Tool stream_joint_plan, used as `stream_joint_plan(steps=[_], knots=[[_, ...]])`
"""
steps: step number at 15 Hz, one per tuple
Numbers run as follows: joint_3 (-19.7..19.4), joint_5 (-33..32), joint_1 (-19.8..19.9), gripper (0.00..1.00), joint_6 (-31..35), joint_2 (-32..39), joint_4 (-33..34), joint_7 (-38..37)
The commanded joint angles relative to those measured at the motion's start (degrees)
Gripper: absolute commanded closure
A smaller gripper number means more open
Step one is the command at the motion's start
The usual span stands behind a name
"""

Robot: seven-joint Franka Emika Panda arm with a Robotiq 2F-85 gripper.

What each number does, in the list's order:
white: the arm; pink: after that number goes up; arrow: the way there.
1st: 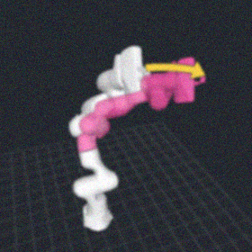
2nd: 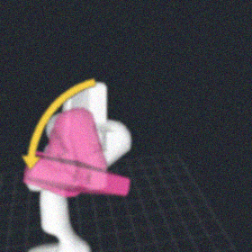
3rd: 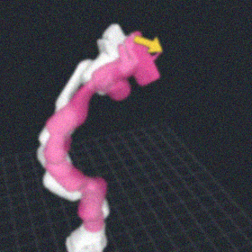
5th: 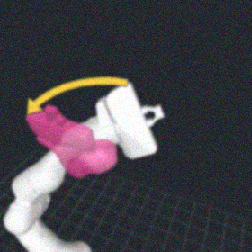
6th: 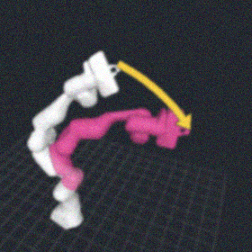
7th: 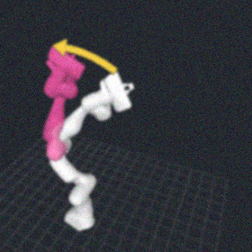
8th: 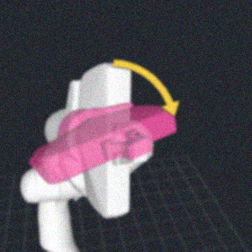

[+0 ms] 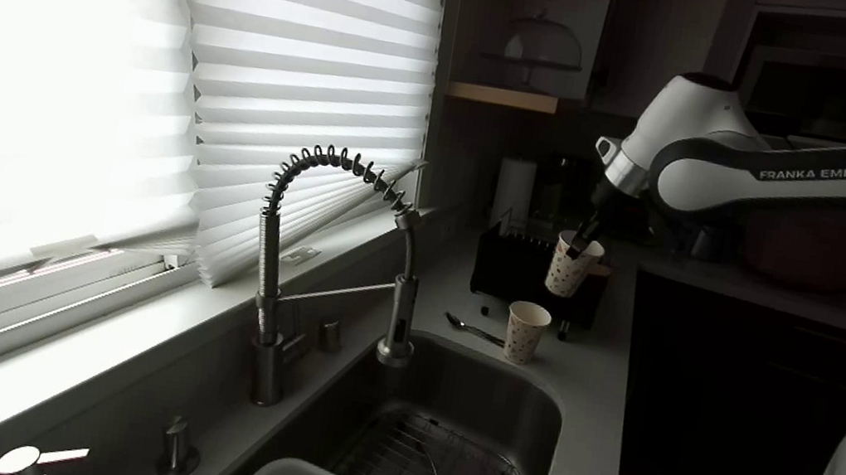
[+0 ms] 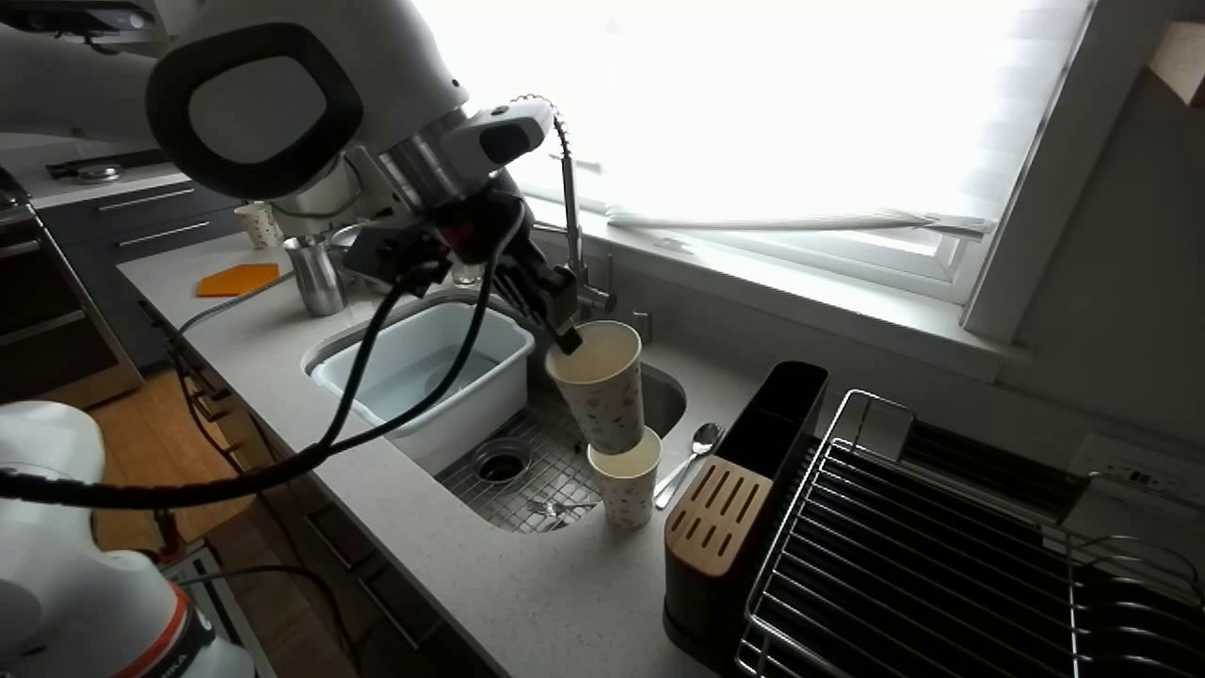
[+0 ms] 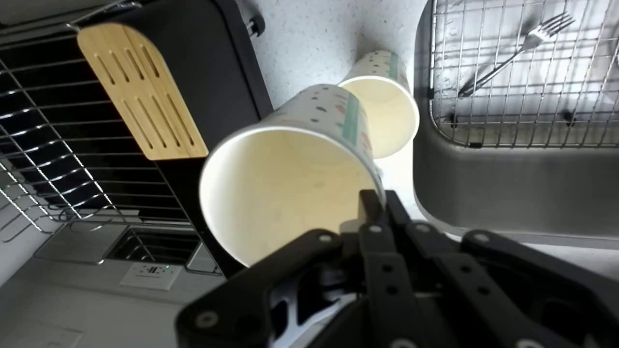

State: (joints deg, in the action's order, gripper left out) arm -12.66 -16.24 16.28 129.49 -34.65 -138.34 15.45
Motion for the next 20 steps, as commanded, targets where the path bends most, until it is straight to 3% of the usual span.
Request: stream_joint_plan(steps=[1,16,17,18,20], knots=[[0.3,0.9,-2.4,0.99,1.7,3.4,1.7,-2.4],[1.1,-1.3,-2.3,0.99,2.1,13.0,2.8,-4.7],[1.1,-1.5,-2.2,0.71,2.0,13.2,2.8,-5.0],[1.1,-1.7,-2.0,0.71,2.2,13.4,2.8,-5.3],[1.1,-2.2,-1.7,0.57,2.2,13.4,2.9,-5.8]])
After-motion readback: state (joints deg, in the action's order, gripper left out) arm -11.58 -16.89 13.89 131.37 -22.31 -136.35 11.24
